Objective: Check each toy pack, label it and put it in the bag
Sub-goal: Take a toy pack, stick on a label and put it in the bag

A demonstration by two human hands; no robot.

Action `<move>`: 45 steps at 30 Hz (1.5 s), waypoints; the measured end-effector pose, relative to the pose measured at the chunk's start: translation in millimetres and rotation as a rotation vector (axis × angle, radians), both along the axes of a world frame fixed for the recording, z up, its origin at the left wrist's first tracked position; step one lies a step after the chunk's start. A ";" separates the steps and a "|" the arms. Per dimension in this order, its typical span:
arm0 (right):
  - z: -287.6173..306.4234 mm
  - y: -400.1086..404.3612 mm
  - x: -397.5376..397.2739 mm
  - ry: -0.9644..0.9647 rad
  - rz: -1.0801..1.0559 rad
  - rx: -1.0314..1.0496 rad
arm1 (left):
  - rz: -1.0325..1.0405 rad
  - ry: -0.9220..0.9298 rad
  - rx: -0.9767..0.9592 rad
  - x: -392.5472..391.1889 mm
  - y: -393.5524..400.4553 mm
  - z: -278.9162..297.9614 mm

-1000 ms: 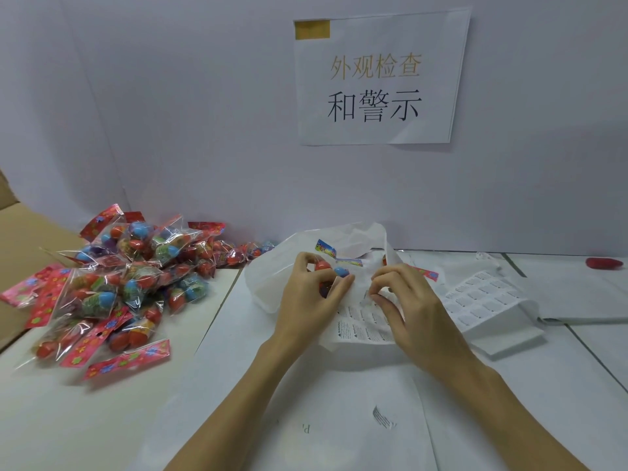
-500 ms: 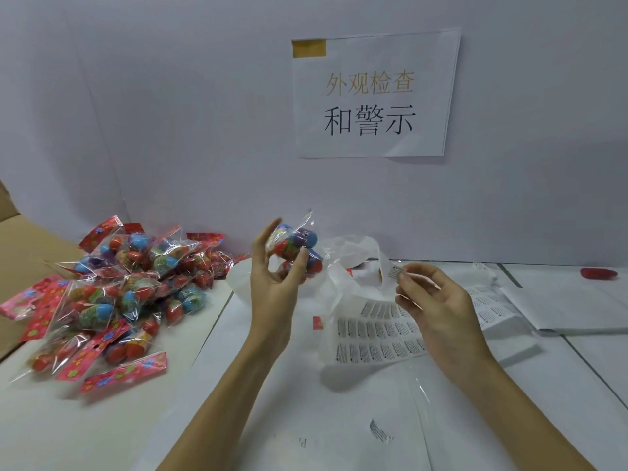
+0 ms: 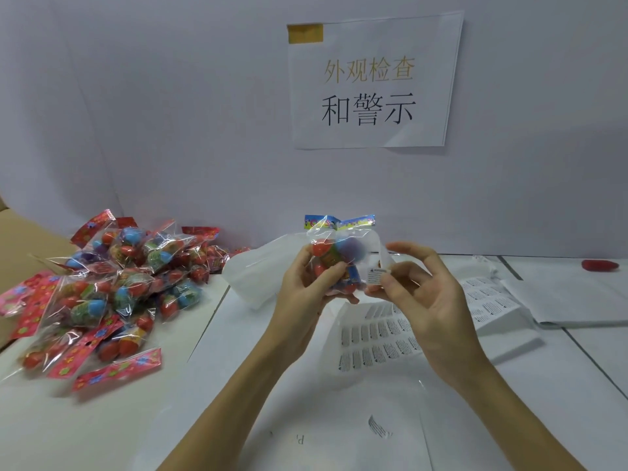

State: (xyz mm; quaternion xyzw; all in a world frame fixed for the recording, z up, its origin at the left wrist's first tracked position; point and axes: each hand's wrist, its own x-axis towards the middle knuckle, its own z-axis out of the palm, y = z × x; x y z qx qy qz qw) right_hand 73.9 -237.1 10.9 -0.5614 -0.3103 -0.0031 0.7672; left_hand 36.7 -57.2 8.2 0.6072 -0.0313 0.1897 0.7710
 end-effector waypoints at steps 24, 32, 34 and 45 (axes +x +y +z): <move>-5.4 -1.0 6.4 -0.029 -0.120 -0.082 | -0.213 0.199 -0.203 1.2 0.9 2.9; -5.0 -2.0 10.9 0.225 -0.042 0.134 | -0.099 0.180 -0.091 1.0 0.3 1.0; -4.4 -2.8 12.2 0.263 -0.009 0.179 | -0.007 0.185 0.003 0.2 -2.4 -0.8; -13.0 5.0 5.6 -0.057 -0.183 -0.169 | -0.146 0.232 -0.043 -2.1 -2.7 -0.6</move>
